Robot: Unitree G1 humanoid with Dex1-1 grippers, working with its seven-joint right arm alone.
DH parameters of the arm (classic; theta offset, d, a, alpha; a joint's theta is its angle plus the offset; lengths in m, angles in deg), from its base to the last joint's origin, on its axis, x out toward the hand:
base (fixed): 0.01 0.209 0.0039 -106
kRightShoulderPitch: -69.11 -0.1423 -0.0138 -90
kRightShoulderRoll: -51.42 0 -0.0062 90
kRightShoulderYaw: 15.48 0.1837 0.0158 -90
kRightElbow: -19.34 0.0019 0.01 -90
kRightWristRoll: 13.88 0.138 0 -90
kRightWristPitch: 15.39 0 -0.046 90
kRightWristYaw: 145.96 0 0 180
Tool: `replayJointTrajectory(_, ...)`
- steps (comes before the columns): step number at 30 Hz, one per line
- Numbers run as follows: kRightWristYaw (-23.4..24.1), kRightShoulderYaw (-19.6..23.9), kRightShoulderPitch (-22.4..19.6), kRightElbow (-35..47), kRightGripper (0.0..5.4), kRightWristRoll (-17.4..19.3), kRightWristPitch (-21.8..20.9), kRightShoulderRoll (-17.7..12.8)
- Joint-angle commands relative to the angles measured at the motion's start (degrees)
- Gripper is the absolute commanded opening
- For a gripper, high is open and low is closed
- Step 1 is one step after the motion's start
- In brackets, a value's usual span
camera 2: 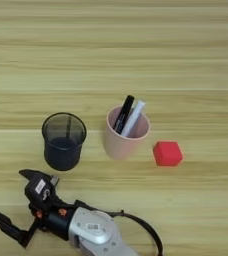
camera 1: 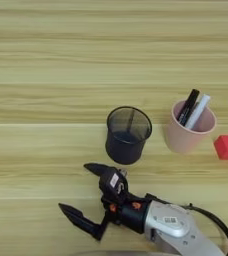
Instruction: Move the objects on the table
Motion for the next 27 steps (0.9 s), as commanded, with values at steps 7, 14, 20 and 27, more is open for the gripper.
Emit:
replayJointTrajectory(7, 2.6, 4.2, -3.1, -1.9, 5.35, 0.8, -0.6, 3.2)
replayJointTrajectory(14, 3.7, 6.1, -3.9, -4.2, 5.35, 0.8, -0.2, 4.6)
replayJointTrajectory(20, 4.1, 7.1, -4.0, -4.5, 5.35, 0.8, 0.2, 5.3)
replayJointTrajectory(27, 5.3, 8.4, -4.2, -4.2, 5.35, 0.6, 1.1, 5.9)
